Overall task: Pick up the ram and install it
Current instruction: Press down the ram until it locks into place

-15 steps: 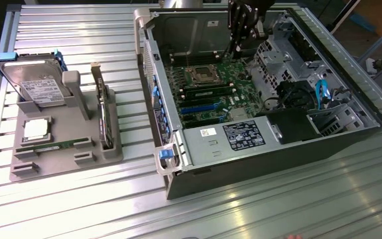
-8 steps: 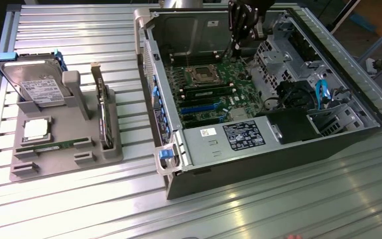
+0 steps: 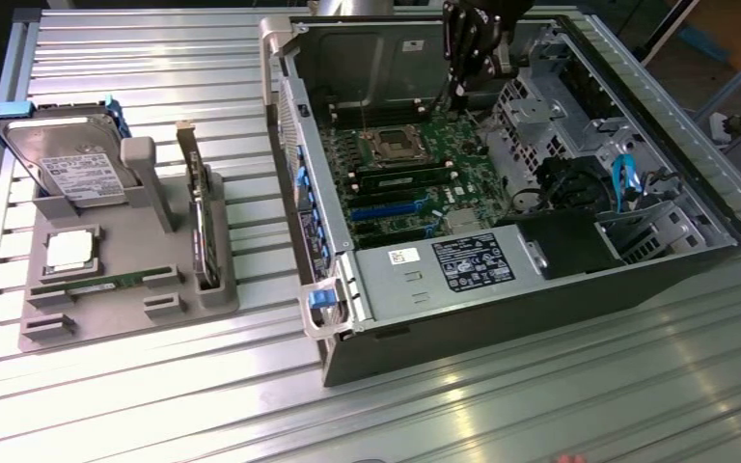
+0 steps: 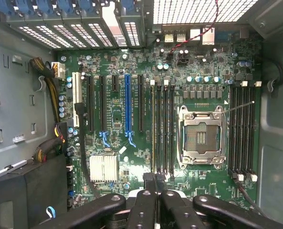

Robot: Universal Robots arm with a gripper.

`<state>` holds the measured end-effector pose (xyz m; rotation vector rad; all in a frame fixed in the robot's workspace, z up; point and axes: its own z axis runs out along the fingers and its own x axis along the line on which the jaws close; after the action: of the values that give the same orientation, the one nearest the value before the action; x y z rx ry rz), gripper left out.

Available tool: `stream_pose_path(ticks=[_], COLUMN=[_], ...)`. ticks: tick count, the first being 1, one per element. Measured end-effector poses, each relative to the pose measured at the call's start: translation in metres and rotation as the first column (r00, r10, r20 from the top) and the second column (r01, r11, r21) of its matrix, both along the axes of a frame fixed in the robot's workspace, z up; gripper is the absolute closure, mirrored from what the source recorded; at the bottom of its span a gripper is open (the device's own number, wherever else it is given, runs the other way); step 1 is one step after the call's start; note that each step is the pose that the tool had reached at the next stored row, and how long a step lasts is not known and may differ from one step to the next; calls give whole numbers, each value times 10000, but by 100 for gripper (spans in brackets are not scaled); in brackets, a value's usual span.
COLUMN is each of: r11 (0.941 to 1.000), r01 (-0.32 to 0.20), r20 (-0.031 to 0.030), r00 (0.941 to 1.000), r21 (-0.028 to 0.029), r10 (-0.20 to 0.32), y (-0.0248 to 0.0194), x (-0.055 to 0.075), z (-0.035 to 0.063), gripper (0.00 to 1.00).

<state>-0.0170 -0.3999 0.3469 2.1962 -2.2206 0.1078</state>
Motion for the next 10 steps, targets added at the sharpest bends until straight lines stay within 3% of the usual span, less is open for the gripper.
stream_pose_path(ticks=[4, 10], r11=[10000, 10000], r01=[-2, 0], r20=[0, -1], r00=[10000, 10000], r21=[0, 0], r10=[2, 0], y=[0, 0], x=[14, 175], z=[0, 0], gripper=[89, 89])
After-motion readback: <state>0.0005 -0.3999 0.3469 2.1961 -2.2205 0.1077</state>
